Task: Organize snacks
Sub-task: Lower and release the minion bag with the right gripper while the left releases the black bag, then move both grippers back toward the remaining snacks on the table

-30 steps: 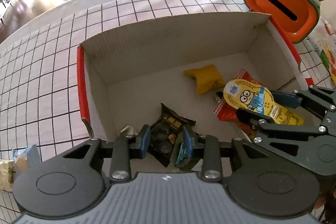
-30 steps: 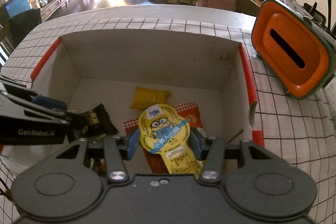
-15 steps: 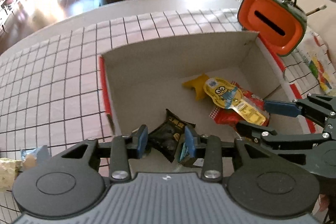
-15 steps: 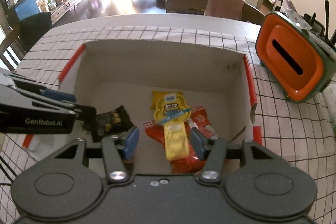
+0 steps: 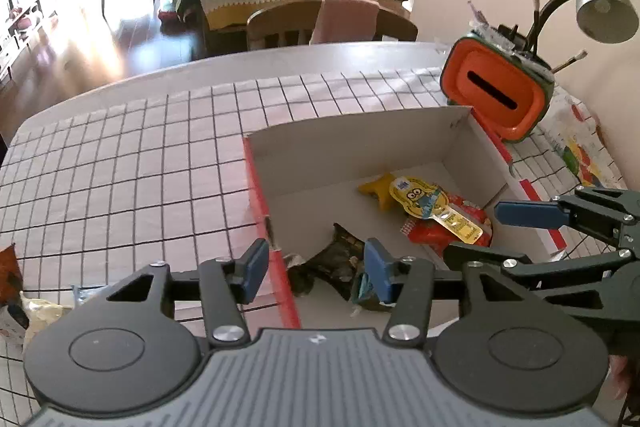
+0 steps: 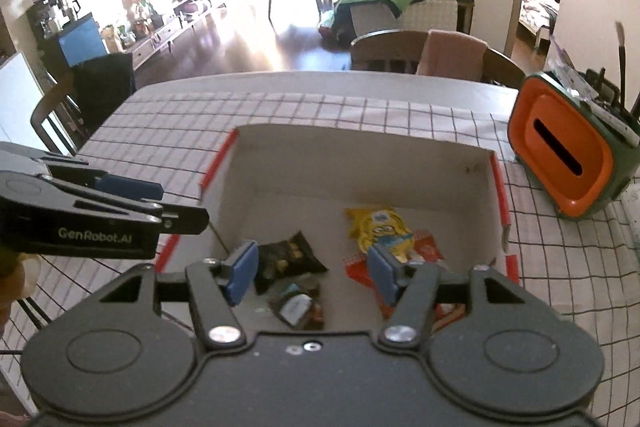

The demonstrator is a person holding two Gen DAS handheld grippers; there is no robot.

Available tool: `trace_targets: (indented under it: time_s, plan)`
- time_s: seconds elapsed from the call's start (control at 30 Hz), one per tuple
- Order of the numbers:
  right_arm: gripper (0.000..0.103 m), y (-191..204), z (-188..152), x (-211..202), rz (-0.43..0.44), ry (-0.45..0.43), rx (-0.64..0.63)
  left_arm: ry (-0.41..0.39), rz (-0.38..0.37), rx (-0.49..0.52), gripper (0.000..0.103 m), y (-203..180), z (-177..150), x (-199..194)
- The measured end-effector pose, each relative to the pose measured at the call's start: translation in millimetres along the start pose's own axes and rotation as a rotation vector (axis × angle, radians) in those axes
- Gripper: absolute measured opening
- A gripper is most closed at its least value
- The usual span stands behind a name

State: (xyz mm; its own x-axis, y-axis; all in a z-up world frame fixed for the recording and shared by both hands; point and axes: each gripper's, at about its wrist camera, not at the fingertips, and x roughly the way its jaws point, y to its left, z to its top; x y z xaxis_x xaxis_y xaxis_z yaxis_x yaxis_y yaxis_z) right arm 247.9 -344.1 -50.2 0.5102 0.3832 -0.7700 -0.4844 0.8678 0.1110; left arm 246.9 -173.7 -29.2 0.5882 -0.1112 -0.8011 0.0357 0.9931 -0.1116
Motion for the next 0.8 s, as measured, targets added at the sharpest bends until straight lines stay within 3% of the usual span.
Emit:
trace_targets:
  time_s: [0.27, 0.4, 0.67, 0.8]
  plan:
    - [0.063, 32.4, 7.7, -6.6, 0.033, -0.031, -0.004, -0.056, -0.007, -0.020, 0.058, 32.6, -13.6, -26.9]
    - [0.078, 51.7, 11.4, -7.5, 0.051, -0.052, -0.005, -0.092, -0.001, -0.017, 0.061, 50.6, -22.1, -41.3]
    - [0.083, 93.5, 13.3, 0.7, 0.101, -0.066, -0.022, -0.160, 0.006, -0.017, 0.073, 92.0, -45.8, -70.8]
    - [0.098, 111.8, 13.7, 5.6, 0.123, -0.077, -0.018, -0.188, 0.017, -0.032, 0.081, 116.1, -59.9, -82.8]
